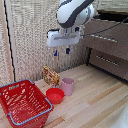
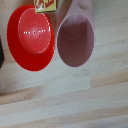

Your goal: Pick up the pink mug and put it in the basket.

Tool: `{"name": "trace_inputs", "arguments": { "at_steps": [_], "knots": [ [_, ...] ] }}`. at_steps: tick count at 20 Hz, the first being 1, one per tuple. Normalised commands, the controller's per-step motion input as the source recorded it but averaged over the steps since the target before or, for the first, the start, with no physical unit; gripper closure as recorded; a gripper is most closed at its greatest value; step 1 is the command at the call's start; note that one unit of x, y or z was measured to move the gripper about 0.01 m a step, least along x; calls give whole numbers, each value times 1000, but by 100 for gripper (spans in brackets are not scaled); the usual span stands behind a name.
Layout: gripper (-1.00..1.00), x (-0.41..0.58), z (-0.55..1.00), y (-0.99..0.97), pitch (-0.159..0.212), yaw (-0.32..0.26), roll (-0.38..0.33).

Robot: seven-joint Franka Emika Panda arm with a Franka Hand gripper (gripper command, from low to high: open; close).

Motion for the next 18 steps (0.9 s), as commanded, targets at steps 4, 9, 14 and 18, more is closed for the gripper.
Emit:
{"name": "trace_inputs", "arguments": {
  "at_steps": [4,9,14,18],
  "knots": [
    [-100,-431,-307,-264,-13,0,18],
    [-100,-342,-361,-358,0,0,27],
    [-100,-221,-377,-296,-3,3,19],
    [-100,-123,-476,-248,-2,12,22]
  ]
}}
